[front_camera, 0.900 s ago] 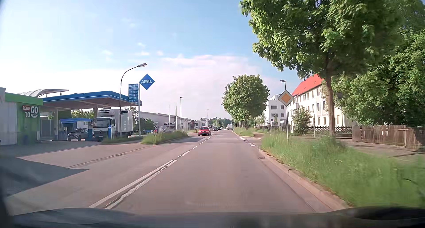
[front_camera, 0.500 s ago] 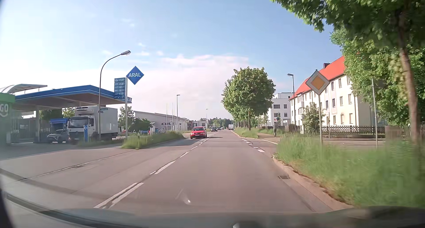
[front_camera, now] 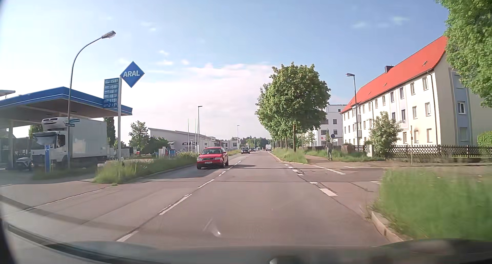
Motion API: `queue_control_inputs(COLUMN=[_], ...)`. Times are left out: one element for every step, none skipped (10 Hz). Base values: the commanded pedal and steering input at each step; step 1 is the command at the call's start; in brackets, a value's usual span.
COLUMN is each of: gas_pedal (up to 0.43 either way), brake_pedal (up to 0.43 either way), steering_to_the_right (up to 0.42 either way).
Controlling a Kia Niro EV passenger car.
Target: Follow the waypoints while adhering to traffic rules and regulations
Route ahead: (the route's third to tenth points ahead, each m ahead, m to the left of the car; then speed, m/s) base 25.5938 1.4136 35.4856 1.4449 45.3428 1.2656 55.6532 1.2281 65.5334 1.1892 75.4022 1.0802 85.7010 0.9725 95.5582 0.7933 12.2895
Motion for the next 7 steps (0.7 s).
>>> queue_control_inputs(gas_pedal=[0.177, 0.177, 0.177, 0.177, 0.177, 0.169, 0.157], brake_pedal=[0.0, 0.0, 0.0, 0.0, 0.0, 0.0, 0.0], steering_to_the_right=[-0.001, -0.001, -0.001, -0.001, -0.001, -0.001, -0.001])
